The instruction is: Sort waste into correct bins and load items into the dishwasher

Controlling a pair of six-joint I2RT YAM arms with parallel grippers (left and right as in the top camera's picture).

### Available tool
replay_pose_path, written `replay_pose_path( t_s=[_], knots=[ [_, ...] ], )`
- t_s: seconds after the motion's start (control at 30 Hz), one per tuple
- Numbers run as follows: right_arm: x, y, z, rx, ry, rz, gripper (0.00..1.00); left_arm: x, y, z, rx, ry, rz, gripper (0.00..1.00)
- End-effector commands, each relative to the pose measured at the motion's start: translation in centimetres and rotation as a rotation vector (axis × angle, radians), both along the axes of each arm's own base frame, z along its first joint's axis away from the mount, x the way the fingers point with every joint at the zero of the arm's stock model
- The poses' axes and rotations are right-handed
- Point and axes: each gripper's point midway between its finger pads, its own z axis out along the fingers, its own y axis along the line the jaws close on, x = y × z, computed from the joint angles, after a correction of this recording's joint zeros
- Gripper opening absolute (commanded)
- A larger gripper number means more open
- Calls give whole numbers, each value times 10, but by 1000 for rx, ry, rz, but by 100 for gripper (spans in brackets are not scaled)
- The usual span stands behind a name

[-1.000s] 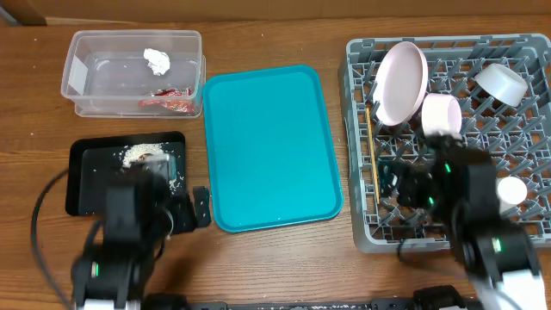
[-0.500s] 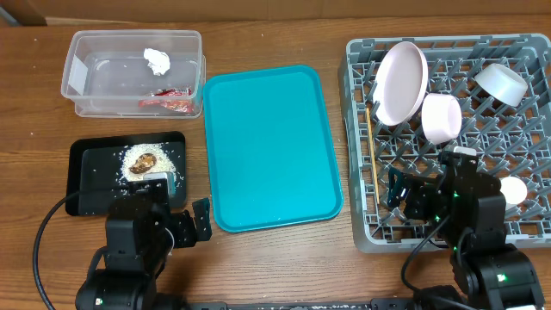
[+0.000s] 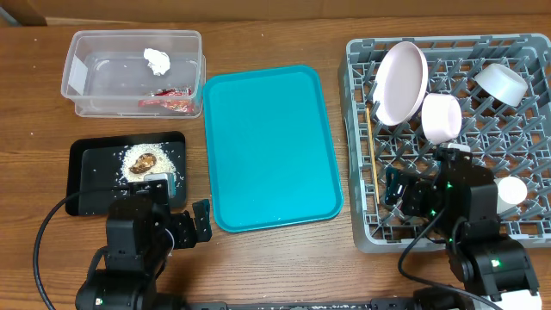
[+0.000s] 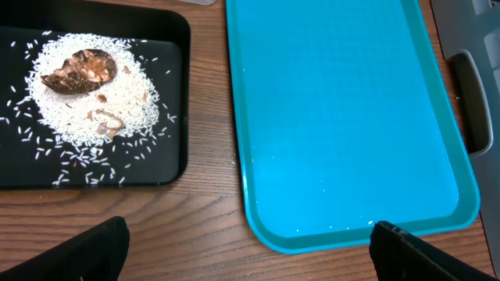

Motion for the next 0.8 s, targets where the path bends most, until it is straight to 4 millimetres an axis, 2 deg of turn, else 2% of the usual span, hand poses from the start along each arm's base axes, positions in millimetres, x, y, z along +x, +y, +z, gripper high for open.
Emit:
replay_pose_path(
  t_s=[0.0,0.13,0.33,0.5,0.77],
  knots=[
    [-1,-2,2,-3,-15,-10,100,0,0,-2,-14,7,15,100],
    [-5,-3,9,1,-45,-11,100,0,0,-2,-14,7,15,100],
    [-24,-12,23,-12,-129,-39,100,-1,0,-2,-14,7,15,100],
    [-29,-13,25,13,-313,-37,100,0,0,-2,-14,7,15,100],
    [-21,-8,24,65,-631,-21,100,-1,0,-2,-14,7,15,100]
  ],
)
